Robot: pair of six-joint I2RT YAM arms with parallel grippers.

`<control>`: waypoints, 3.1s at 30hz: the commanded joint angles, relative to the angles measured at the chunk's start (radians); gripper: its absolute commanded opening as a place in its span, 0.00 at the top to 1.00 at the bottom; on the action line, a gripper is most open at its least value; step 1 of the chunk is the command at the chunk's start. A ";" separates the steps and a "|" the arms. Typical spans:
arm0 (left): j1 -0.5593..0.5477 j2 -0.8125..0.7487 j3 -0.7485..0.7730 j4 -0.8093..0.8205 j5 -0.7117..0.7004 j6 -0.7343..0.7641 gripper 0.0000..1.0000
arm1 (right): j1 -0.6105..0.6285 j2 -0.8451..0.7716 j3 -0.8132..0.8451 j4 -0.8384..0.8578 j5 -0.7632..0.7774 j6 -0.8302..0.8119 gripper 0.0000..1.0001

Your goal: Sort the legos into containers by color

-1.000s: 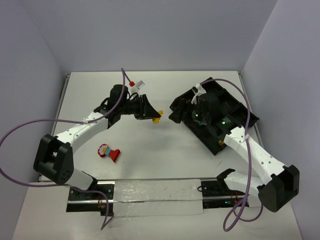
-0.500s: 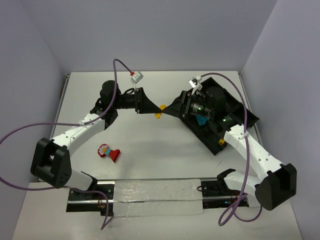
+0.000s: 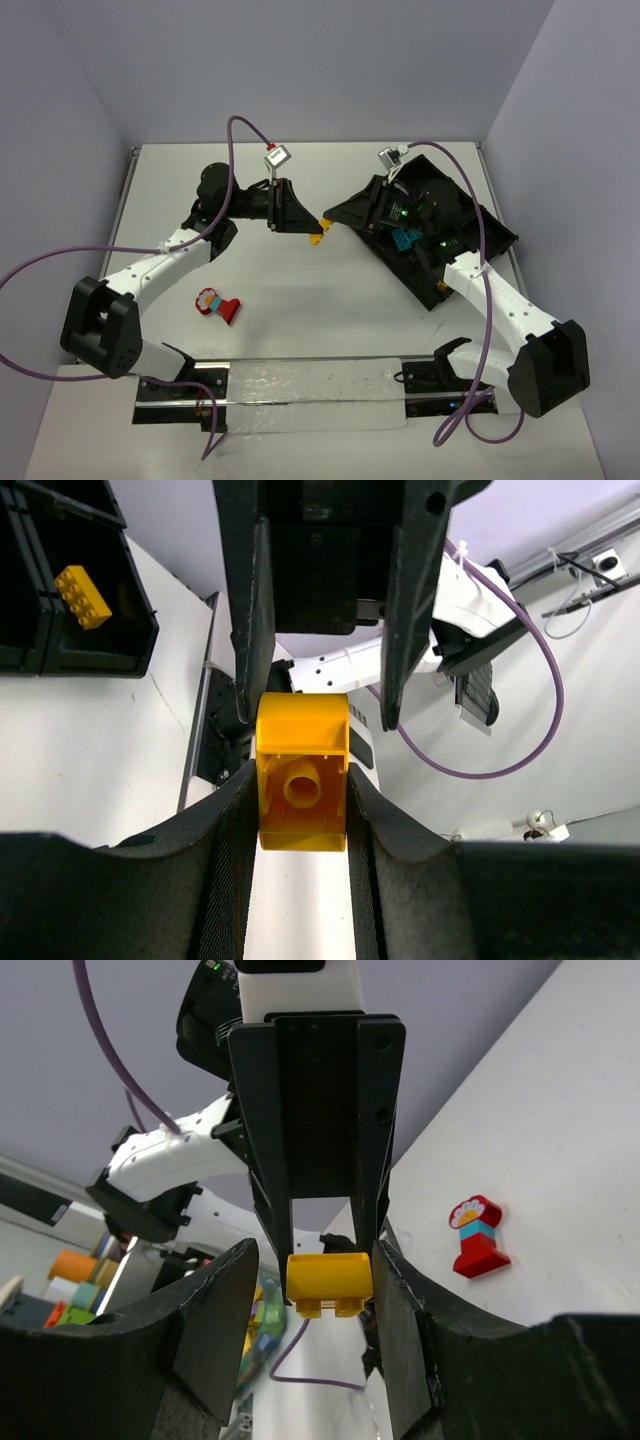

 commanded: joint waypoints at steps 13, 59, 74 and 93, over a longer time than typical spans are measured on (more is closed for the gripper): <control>0.046 -0.028 0.003 0.092 0.032 -0.042 1.00 | -0.006 0.006 -0.025 0.075 -0.065 0.007 0.37; 0.049 -0.008 -0.008 0.050 0.013 -0.016 1.00 | 0.008 0.072 0.063 0.140 -0.102 0.037 0.63; 0.055 -0.029 0.070 -0.375 -0.073 0.288 0.07 | 0.008 0.009 0.083 -0.153 0.024 -0.152 1.00; 0.251 -0.144 0.118 -0.786 -0.300 0.485 0.01 | -0.209 -0.085 0.225 -0.905 0.671 -0.547 1.00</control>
